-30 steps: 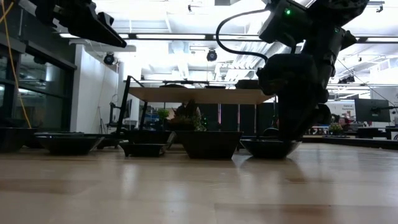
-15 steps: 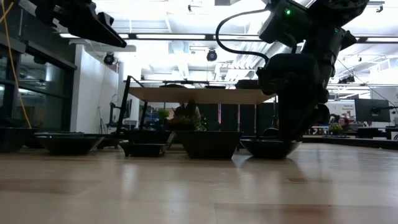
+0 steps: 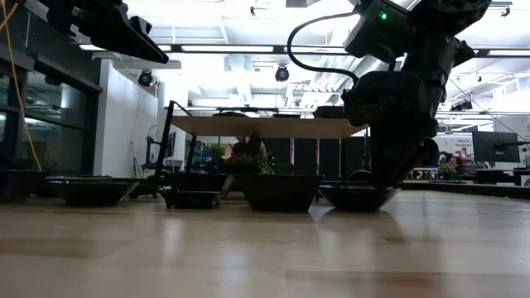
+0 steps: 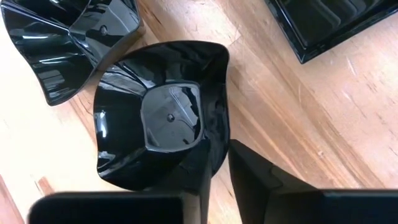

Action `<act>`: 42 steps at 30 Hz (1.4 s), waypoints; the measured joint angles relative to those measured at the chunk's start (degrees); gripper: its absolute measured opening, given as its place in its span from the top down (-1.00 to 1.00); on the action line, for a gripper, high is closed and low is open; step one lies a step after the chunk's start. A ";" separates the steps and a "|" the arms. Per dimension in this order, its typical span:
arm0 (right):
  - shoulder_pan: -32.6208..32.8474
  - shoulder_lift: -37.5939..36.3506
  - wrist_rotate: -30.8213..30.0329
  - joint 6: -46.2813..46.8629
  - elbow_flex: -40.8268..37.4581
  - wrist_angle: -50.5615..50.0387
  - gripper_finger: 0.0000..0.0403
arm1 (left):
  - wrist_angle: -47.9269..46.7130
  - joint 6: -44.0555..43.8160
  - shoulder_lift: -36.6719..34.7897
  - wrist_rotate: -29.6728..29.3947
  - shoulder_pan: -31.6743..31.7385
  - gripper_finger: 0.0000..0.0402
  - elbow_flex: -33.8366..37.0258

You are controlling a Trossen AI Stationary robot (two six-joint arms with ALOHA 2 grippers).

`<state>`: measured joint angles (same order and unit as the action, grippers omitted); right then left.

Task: Pick & Place Mini shaped plates
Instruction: Stack the leaf shaped plate on top of the other leaf shaped plate on the shelf

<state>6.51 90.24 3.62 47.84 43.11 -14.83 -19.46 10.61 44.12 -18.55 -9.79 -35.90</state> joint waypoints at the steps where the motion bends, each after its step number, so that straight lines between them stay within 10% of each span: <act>1: 0.00 0.00 0.00 -0.11 0.00 0.01 0.80 | 0.00 0.00 0.01 -0.01 -0.01 0.49 0.00; 26: 0.04 -1.99 0.68 -5.47 -0.02 -2.21 1.00 | -0.04 -0.73 0.00 0.04 0.00 0.49 0.00; 42: 1.96 -16.57 -14.82 -7.82 -0.02 -5.08 1.00 | 2.48 -1.97 0.42 -0.03 -0.01 0.49 0.00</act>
<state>8.47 73.66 -11.21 40.02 43.09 -19.91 -16.98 8.64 44.54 -18.59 -9.80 -35.90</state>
